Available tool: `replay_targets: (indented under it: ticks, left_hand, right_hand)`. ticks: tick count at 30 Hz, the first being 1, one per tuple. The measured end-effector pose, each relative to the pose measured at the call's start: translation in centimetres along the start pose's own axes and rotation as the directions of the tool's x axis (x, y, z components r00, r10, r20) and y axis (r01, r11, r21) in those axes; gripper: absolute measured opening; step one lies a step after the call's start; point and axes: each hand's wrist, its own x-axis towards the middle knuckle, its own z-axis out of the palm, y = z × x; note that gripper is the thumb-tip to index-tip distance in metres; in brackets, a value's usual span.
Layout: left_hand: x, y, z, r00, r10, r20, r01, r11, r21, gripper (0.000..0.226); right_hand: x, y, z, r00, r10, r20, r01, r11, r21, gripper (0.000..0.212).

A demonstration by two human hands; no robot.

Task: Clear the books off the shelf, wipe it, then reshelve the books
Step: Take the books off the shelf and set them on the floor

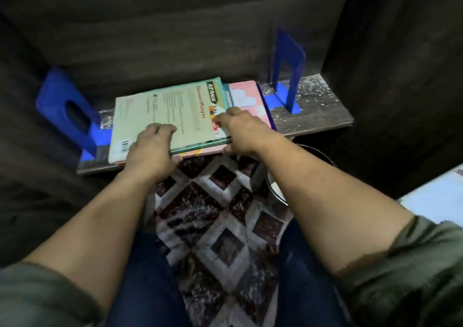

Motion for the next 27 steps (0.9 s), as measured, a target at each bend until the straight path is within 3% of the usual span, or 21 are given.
replay_targets:
  ticks: [6, 11, 13, 17, 27]
  left_hand:
    - [0.0, -1.2, 0.1, 0.998, -0.029, -0.052, 0.03, 1.0, 0.002, 0.074]
    - [-0.3, -1.5, 0.3, 0.947, -0.306, 0.1, 0.302, 0.952, 0.048, 0.099]
    - [-0.2, -1.8, 0.3, 0.93, -0.344, 0.129, 0.344, 0.939, 0.021, 0.103]
    - [0.0, -2.0, 0.4, 0.942, -0.325, 0.087, 0.328, 0.945, -0.015, 0.097]
    - [0.0, -2.0, 1.5, 0.994, -0.113, 0.007, 0.113, 0.994, -0.005, 0.099]
  right_hand:
    - [1.2, -0.6, 0.4, 0.995, 0.084, 0.053, -0.09, 0.988, 0.123, 0.104]
    - [0.9, -1.1, 0.9, 0.994, 0.096, 0.041, -0.098, 0.995, 0.032, 0.101]
    - [0.8, -1.0, 1.1, 0.996, 0.081, 0.021, -0.081, 0.997, 0.003, 0.099]
    - [0.6, -0.9, 1.5, 0.997, 0.073, 0.007, -0.074, 0.996, 0.047, 0.094]
    - [0.0, 0.1, -0.3, 0.972, 0.224, 0.072, -0.235, 0.94, 0.249, 0.104]
